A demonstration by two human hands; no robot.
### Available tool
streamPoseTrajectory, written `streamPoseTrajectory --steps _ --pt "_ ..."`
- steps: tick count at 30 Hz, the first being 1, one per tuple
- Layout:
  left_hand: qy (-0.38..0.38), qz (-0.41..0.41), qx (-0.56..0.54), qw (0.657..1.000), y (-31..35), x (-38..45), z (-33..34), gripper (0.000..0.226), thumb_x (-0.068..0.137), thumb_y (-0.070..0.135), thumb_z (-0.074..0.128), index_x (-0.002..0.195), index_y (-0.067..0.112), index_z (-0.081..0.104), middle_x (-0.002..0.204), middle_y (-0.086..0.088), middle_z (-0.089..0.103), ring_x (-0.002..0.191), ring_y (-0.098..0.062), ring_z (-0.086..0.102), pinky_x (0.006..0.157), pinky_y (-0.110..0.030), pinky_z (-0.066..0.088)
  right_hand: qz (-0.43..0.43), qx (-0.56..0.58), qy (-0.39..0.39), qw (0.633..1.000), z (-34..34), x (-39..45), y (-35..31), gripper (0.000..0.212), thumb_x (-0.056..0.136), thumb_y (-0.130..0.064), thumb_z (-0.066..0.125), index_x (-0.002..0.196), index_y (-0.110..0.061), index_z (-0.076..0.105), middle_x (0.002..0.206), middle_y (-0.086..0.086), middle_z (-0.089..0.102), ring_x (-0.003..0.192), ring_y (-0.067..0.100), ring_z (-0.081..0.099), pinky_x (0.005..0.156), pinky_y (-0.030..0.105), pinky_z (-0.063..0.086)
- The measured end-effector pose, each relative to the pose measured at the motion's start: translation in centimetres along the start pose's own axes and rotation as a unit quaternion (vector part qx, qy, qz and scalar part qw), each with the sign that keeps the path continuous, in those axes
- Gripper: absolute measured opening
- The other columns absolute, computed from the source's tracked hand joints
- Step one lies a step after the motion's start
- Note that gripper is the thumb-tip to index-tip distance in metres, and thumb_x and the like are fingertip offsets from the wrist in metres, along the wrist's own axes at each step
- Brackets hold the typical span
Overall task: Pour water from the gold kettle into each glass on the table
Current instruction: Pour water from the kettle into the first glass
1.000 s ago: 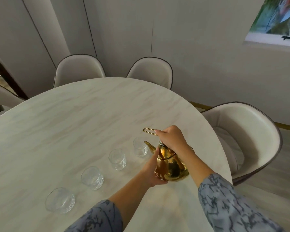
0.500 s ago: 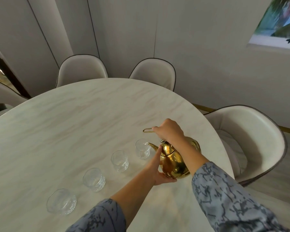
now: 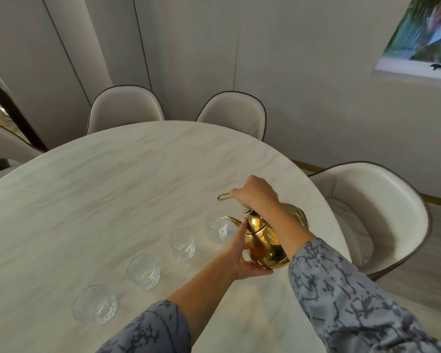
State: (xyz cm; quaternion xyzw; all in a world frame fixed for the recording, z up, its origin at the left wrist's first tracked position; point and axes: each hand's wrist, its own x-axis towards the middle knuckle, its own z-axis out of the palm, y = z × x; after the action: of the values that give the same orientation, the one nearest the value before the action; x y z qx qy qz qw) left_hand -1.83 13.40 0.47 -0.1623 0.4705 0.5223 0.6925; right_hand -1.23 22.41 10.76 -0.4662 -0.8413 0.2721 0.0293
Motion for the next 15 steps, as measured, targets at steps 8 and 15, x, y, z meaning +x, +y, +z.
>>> streamPoseTrajectory --steps 8,15 --pt "-0.005 0.002 -0.005 1.000 0.0 -0.1 0.4 0.098 0.056 0.070 0.078 0.134 0.019 0.049 0.141 -0.024 0.042 0.117 -0.050 0.057 0.095 -0.062 0.052 -0.002 -0.010 -0.004 1.000 -0.9 -0.6 -0.5 0.023 0.092 -0.028 0.056 0.077 -0.011 0.051 0.069 0.001 0.054 0.075 0.022 0.058 0.063 0.031 0.044" --pt "-0.012 0.006 -0.005 1.000 -0.1 -0.3 0.6 0.104 0.050 0.070 0.080 0.136 0.021 0.048 0.141 -0.024 0.042 0.116 -0.051 0.058 0.095 -0.063 0.052 -0.001 -0.021 -0.004 1.000 -1.6 -1.1 -1.0 0.019 0.091 -0.026 0.056 0.082 -0.010 0.052 0.069 0.001 0.053 0.074 0.022 0.055 0.063 0.032 0.043"
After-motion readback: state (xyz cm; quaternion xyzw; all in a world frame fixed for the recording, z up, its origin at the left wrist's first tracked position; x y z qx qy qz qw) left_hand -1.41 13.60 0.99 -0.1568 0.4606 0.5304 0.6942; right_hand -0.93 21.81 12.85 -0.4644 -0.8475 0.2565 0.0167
